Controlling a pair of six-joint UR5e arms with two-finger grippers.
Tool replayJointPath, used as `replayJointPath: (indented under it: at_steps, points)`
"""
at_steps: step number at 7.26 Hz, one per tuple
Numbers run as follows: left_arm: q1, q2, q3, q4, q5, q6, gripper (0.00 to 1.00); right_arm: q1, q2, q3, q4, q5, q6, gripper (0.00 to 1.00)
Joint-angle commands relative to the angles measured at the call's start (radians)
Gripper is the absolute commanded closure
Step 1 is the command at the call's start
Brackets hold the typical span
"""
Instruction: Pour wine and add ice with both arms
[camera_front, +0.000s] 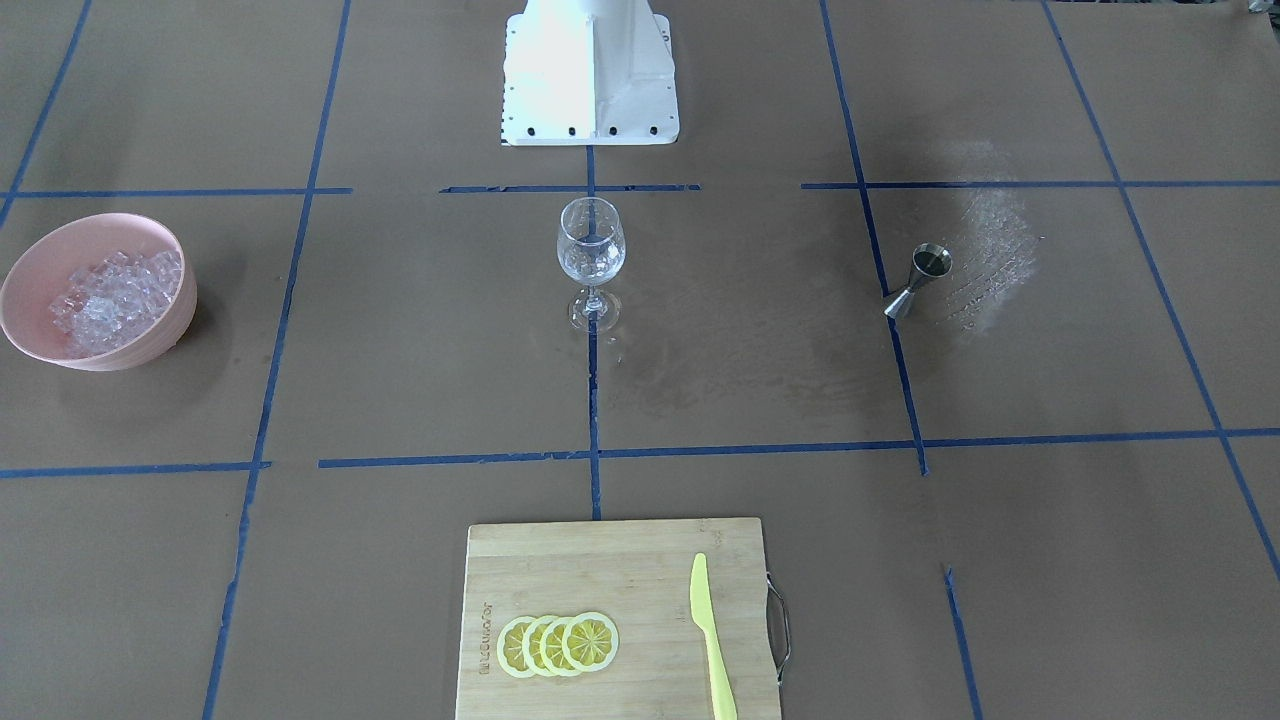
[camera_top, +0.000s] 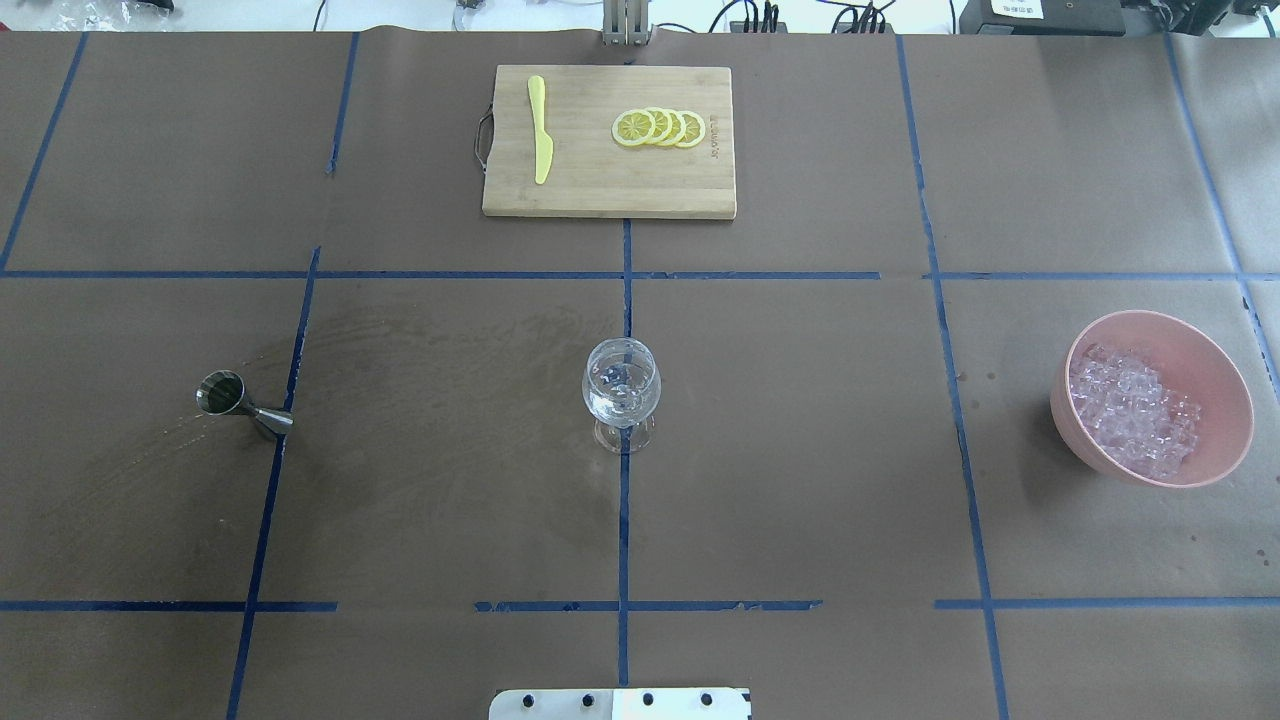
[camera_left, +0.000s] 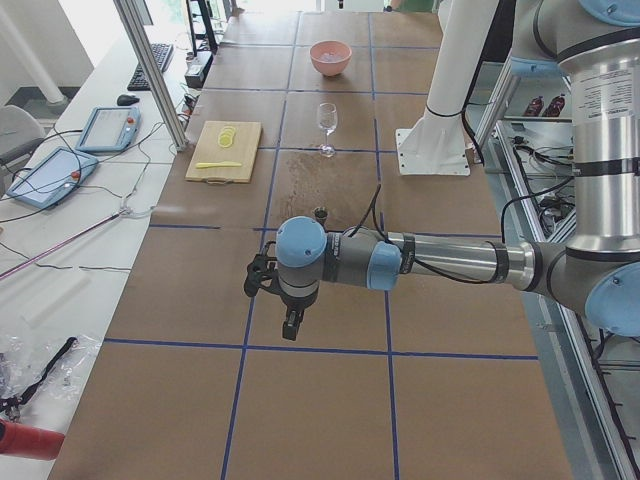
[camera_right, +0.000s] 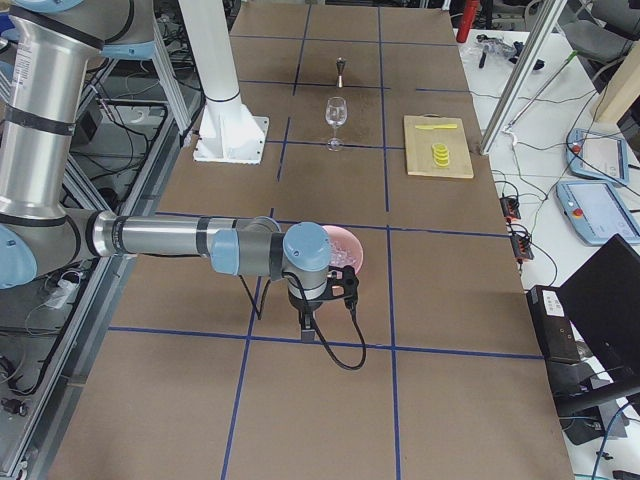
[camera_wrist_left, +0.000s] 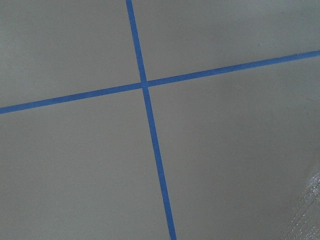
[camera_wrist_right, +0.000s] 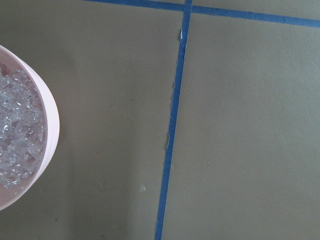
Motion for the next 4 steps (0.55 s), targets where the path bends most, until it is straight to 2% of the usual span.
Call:
replayJointPath:
  at_steps: [1, 4]
  points:
    - [0.001, 0.0, 0.0, 0.0, 0.0, 0.001, 0.0, -0.002, 0.005, -0.004, 0.0, 0.001, 0.006, 0.0]
    - [0.003, -0.008, -0.001, -0.002, 0.0, -0.005, 0.0, -0.002, 0.036, 0.011, 0.032, 0.002, 0.012, 0.0]
